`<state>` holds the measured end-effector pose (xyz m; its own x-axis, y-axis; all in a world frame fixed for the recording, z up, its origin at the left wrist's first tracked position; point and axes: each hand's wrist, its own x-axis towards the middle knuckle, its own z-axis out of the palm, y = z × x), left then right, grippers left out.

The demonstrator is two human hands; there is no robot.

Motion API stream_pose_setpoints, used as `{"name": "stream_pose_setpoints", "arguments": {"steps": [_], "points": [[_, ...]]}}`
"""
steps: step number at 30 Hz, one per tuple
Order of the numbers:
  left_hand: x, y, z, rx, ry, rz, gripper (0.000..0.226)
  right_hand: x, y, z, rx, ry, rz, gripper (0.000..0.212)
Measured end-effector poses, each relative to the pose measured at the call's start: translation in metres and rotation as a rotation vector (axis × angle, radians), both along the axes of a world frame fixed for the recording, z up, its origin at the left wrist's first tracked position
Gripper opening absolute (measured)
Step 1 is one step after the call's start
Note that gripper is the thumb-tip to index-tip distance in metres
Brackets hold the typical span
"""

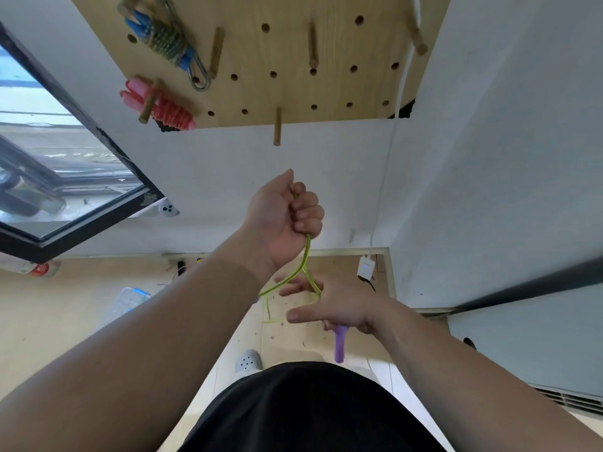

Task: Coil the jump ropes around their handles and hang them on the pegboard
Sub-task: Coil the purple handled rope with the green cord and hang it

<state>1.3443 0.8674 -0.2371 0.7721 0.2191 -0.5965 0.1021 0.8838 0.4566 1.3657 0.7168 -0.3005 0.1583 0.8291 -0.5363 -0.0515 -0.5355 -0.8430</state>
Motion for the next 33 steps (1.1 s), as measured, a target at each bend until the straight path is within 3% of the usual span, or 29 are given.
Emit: {"name": "stream_pose_setpoints", "arguments": {"steps": [2, 6, 9, 12, 13, 16, 18, 20, 23, 26, 30, 33], "points": [[0.0, 0.004, 0.006, -0.064, -0.027, 0.09, 0.041, -0.004, 0.002, 0.003, 0.031, -0.026, -0.041, 0.05], [-0.004, 0.012, 0.016, -0.122, -0.073, 0.227, 0.041, -0.009, 0.011, 0.011, 0.06, -0.098, -0.098, 0.021], [-0.009, 0.02, 0.019, -0.115, -0.089, 0.308, 0.038, -0.012, 0.017, 0.011, 0.086, -0.12, -0.124, 0.026], [-0.012, 0.026, 0.022, -0.09, -0.102, 0.368, 0.037, -0.014, 0.019, 0.011, 0.124, -0.061, -0.172, 0.011], [-0.013, 0.028, 0.023, -0.043, -0.093, 0.356, 0.036, -0.014, 0.019, 0.013, 0.143, -0.041, -0.207, 0.017], [-0.022, 0.031, 0.019, 0.367, 0.087, 0.136, 0.032, -0.012, 0.023, 0.018, 0.175, 0.011, -0.386, 0.029], [-0.036, 0.024, 0.01, 0.6, 0.235, -0.074, 0.052, -0.008, 0.027, 0.022, 0.194, 0.061, -0.51, 0.031], [-0.05, 0.009, -0.002, 0.673, 0.273, -0.268, 0.074, -0.001, 0.03, 0.027, 0.205, 0.127, -0.621, 0.032], [-0.068, -0.017, -0.015, 0.809, 0.196, -0.503, 0.055, 0.007, 0.035, 0.035, 0.232, 0.25, -0.74, 0.031], [-0.082, -0.025, -0.021, 0.964, 0.139, -0.527, 0.021, 0.01, 0.041, 0.04, 0.241, 0.415, -0.838, 0.029], [-0.093, -0.021, -0.029, 1.039, 0.181, -0.544, 0.048, 0.006, 0.049, 0.036, 0.299, 0.616, -0.97, 0.029], [-0.099, -0.012, -0.033, 1.166, 0.233, -0.55, 0.038, -0.001, 0.061, 0.034, 0.3, 0.652, -0.991, 0.028]]}}
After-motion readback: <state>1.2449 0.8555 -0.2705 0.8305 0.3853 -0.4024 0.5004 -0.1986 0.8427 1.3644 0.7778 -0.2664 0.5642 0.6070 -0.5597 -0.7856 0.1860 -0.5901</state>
